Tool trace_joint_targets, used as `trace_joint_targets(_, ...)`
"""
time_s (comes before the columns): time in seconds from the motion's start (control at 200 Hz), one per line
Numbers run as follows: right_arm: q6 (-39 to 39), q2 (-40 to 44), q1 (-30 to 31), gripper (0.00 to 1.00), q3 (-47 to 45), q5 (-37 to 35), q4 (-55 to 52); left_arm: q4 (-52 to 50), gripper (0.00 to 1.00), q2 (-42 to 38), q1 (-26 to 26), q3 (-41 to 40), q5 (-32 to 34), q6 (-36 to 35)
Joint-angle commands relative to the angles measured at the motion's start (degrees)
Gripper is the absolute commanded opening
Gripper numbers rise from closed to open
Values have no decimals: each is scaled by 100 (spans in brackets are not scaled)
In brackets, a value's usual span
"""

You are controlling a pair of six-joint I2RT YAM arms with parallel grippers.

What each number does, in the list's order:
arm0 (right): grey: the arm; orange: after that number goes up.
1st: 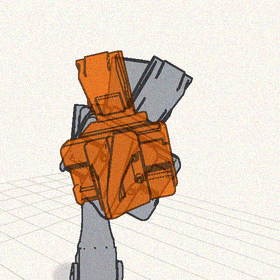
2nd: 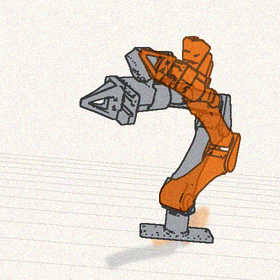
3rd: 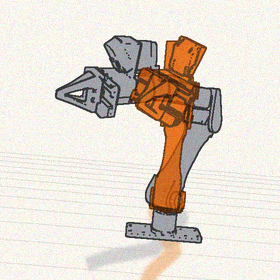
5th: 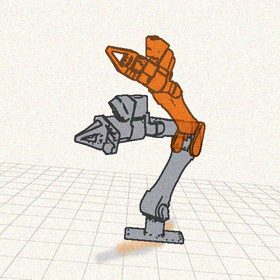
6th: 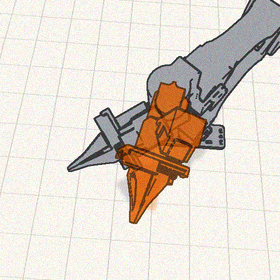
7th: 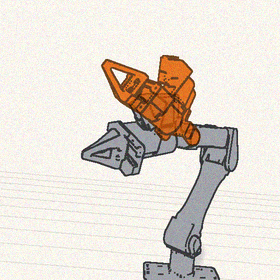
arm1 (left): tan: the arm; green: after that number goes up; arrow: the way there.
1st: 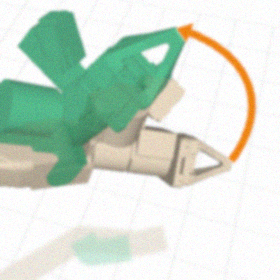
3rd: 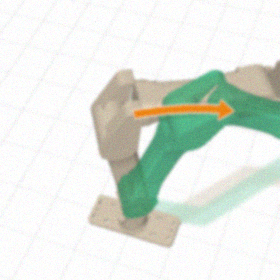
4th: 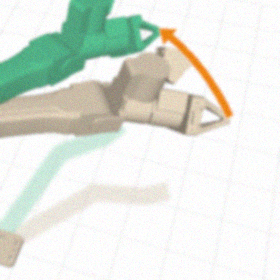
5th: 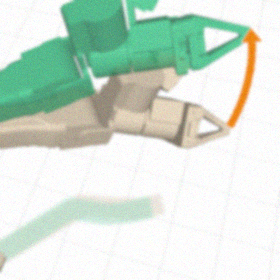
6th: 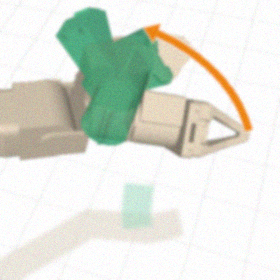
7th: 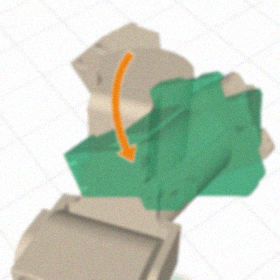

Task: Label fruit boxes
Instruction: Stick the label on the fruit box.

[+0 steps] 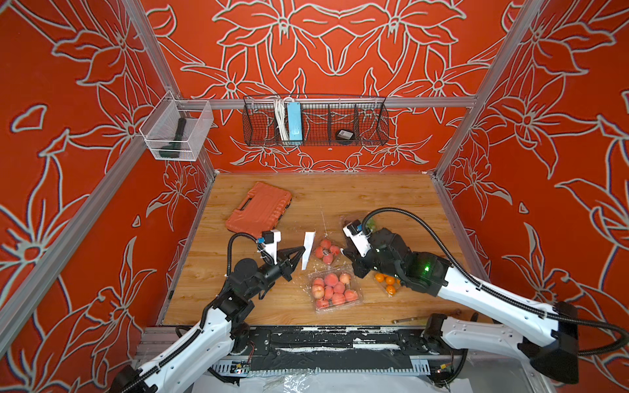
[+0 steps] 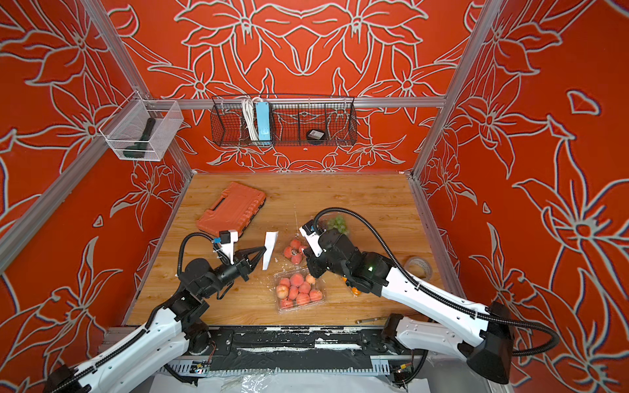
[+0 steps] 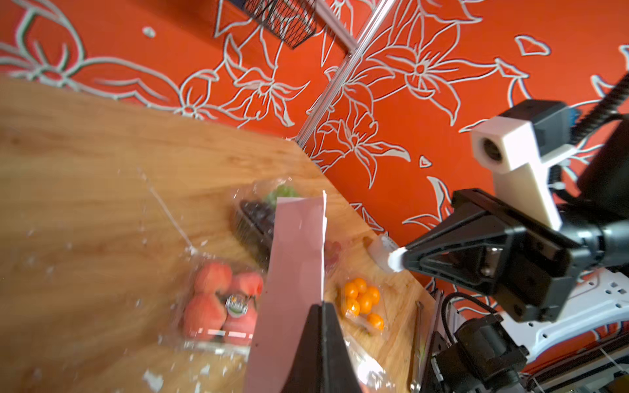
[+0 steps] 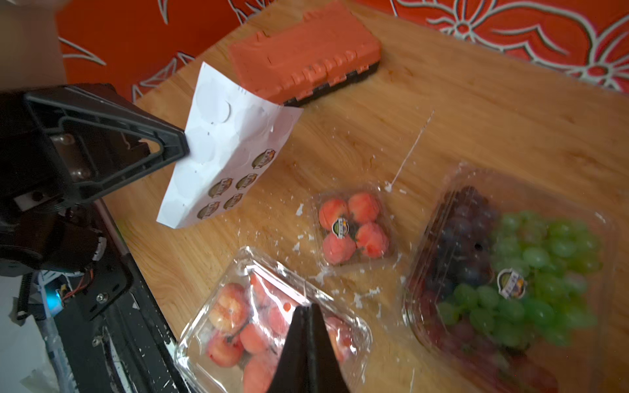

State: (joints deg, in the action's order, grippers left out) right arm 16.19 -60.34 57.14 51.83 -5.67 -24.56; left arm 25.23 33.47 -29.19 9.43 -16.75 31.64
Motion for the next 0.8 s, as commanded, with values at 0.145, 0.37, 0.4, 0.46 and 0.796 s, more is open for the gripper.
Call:
trace_joint_targets(0.145,980,-607,727,0,14,-1073,-1295,-510,0,-420,116,-782,179,976)
trace_joint_targets(0.37,1087,-1376,1128,0,215,-1169,-1303,-1040,0,-396,160,-855,816,1090)
trace_joint_targets(0.4,1089,-1380,1173,0,200,-1173,-1241,-1179,0,-494,160,-874,944,1089)
trace_joint_targets(0.46,1080,-1432,1215,0,195,-1122,-1184,-1450,0,-640,165,-869,1211,1058)
trace_joint_targets(0.796,877,-2051,1239,0,280,-687,-727,-1671,0,-460,168,-896,1643,819)
